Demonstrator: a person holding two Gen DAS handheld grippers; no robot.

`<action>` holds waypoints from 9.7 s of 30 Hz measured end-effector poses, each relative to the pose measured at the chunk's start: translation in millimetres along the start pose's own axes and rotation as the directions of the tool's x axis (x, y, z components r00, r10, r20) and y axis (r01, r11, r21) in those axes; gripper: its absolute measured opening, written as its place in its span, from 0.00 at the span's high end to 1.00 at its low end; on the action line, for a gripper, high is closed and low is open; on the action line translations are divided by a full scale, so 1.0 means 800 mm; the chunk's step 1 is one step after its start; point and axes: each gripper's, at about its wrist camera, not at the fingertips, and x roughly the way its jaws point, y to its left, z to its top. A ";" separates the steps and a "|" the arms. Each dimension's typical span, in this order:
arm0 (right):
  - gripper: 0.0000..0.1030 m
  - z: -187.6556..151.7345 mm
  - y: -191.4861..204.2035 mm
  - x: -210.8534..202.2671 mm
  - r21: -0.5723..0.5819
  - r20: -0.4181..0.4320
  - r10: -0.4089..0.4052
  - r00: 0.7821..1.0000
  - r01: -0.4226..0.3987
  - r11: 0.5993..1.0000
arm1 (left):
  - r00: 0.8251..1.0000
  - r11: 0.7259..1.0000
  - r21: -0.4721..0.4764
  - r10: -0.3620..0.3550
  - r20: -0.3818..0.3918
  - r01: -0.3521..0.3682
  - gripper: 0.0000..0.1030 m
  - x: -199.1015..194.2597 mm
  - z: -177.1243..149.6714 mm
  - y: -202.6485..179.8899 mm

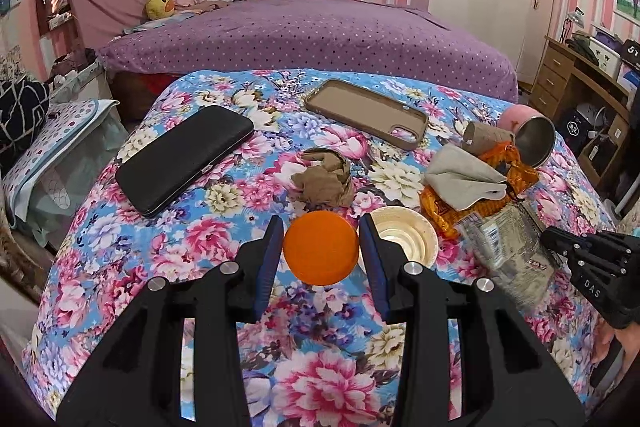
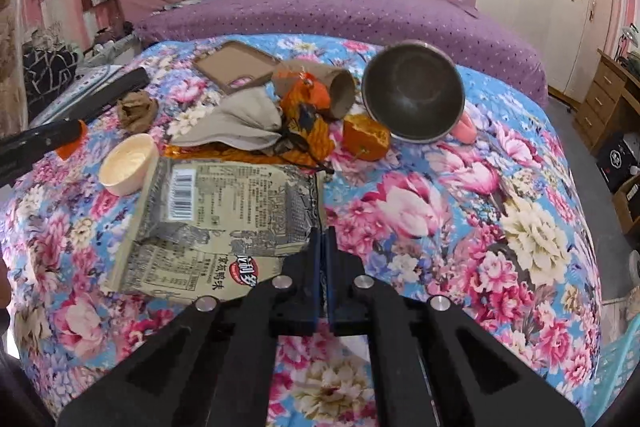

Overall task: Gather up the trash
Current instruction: 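Carry the orange ball and snack wrapper in both grippers to the blue basket, then open the left gripper dropping the orange ball while the right gripper releases the wrapper, then move both grippers back over the bed toward the cream bowl and orange peel piece, then grasp the cream bowl with the left gripper while the right gripper grasps an orange peel piece, then carry the cream bowl and orange peel piece in both grippers over the basket, then open the left gripper dropping the bowl while the right gripper releases the peel piece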

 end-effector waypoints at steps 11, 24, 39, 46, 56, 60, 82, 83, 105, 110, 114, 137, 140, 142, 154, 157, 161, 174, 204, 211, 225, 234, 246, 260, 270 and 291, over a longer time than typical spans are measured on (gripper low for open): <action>0.98 -0.011 -0.023 -0.077 0.031 0.159 0.009 0.987 -0.014 0.999 | 0.999 1.000 -0.021 0.001 0.047 0.000 0.63 -0.031 -0.006 -0.012; 0.98 -0.035 -0.090 -0.132 0.123 0.220 0.023 0.975 -0.051 0.991 | 0.997 1.000 0.019 0.004 0.076 -0.006 0.63 -0.069 -0.018 -0.083; 0.98 -0.079 -0.181 -0.208 0.202 0.277 -0.054 0.959 -0.003 0.979 | 0.994 0.998 0.057 -0.037 0.102 0.032 0.63 -0.104 -0.034 -0.180; 0.98 -0.110 -0.234 -0.251 0.258 0.288 -0.139 0.947 0.063 0.964 | 0.992 0.994 0.085 -0.073 0.100 0.065 0.63 -0.112 -0.041 -0.221; 0.98 -0.165 -0.325 -0.290 0.384 0.249 -0.281 0.927 0.171 0.907 | 0.988 0.982 0.155 -0.122 0.092 0.107 0.63 -0.114 -0.056 -0.279; 0.98 -0.185 -0.355 -0.296 0.427 0.208 -0.345 0.915 0.232 0.874 | 0.984 0.975 0.175 -0.155 0.090 0.138 0.63 -0.115 -0.060 -0.312; 0.98 -0.240 -0.420 -0.307 0.489 0.084 -0.490 0.868 0.392 0.779 | 0.905 0.858 0.311 -0.424 -0.024 0.410 0.63 -0.128 -0.116 -0.542; 0.98 -0.241 -0.421 -0.308 0.487 0.083 -0.492 0.866 0.396 0.779 | 0.901 0.852 0.311 -0.433 -0.032 0.421 0.63 -0.127 -0.117 -0.549; 0.98 -0.236 -0.406 -0.295 0.434 0.062 -0.506 0.860 0.433 0.790 | 0.941 0.889 0.335 -0.339 0.022 0.312 0.08 -0.118 -0.102 -0.523; 0.97 -0.226 -0.395 -0.285 0.416 0.055 -0.515 0.855 0.450 0.790 | 0.950 0.905 0.320 -0.310 0.046 0.280 0.06 -0.121 -0.096 -0.495; 0.62 -0.219 -0.386 -0.277 0.410 0.048 -0.506 0.861 0.445 0.797 | 0.953 0.915 0.304 -0.295 0.062 0.264 0.06 -0.124 -0.089 -0.470; 0.04 -0.139 -0.305 -0.240 0.453 0.122 -0.512 0.850 0.411 0.791 | 0.967 0.957 0.233 -0.209 0.146 0.172 0.05 -0.125 -0.045 -0.323; 0.04 -0.126 -0.292 -0.233 0.456 0.137 -0.506 0.852 0.399 0.795 | 0.970 0.960 0.233 -0.194 0.149 0.156 0.05 -0.118 -0.041 -0.305; 0.04 -0.117 -0.283 -0.227 0.454 0.146 -0.498 0.855 0.390 0.801 | 0.971 0.962 0.229 -0.185 0.152 0.147 0.05 -0.113 -0.040 -0.291; 0.04 -0.073 -0.211 -0.184 0.352 0.180 -0.438 0.881 0.358 0.865 | 0.984 0.987 0.141 -0.096 0.150 0.075 0.05 -0.070 -0.034 -0.194; 0.04 -0.066 -0.194 -0.171 0.325 0.181 -0.420 0.889 0.349 0.879 | 0.987 0.989 0.131 -0.082 0.139 0.063 0.05 -0.063 -0.032 -0.170; 0.04 -0.056 -0.174 -0.155 0.297 0.180 -0.408 0.895 0.346 0.890 | 0.992 0.995 0.095 -0.051 0.117 0.040 0.05 -0.051 -0.030 -0.136; 0.04 -0.020 -0.125 -0.107 0.215 0.156 -0.374 0.914 0.338 0.916 | 0.999 1.000 0.001 0.025 -0.039 -0.025 0.05 0.015 -0.025 -0.056; 0.49 0.070 -0.029 0.045 0.017 0.019 -0.150 0.988 0.150 0.989 | 0.997 0.999 -0.036 0.000 -0.081 -0.003 0.41 0.054 0.012 -0.022; 0.73 0.069 -0.028 0.043 0.024 0.029 -0.109 0.994 0.108 0.994 | 0.998 0.998 -0.058 -0.002 -0.069 -0.002 0.41 0.048 0.016 -0.016; 0.73 0.018 -0.082 -0.061 0.108 0.105 -0.178 0.978 0.166 0.980 | 0.999 0.999 -0.015 -0.036 0.008 0.036 0.41 0.001 0.000 -0.064; 0.73 -0.047 -0.135 -0.157 0.178 0.146 -0.253 0.956 0.227 0.958 | 0.995 0.996 0.038 -0.080 0.055 0.078 0.41 -0.044 -0.026 -0.128; 0.73 -0.116 -0.239 -0.233 0.254 0.165 -0.348 0.923 0.301 0.919 | 0.984 0.982 0.081 -0.174 0.045 0.170 0.41 -0.084 -0.064 -0.252; 0.73 -0.178 -0.343 -0.273 0.357 0.132 -0.447 0.885 0.378 0.854 | 0.962 0.945 0.213 -0.267 0.057 0.250 0.41 -0.116 -0.085 -0.401; 0.73 -0.216 -0.390 -0.291 0.438 0.110 -0.493 0.863 0.404 0.803 | 0.929 0.896 0.279 -0.368 0.035 0.345 0.41 -0.119 -0.105 -0.484; 0.73 -0.247 -0.422 -0.287 0.462 0.069 -0.493 0.867 0.410 0.787 | 0.895 0.824 0.365 -0.443 -0.062 0.433 0.27 -0.103 -0.141 -0.594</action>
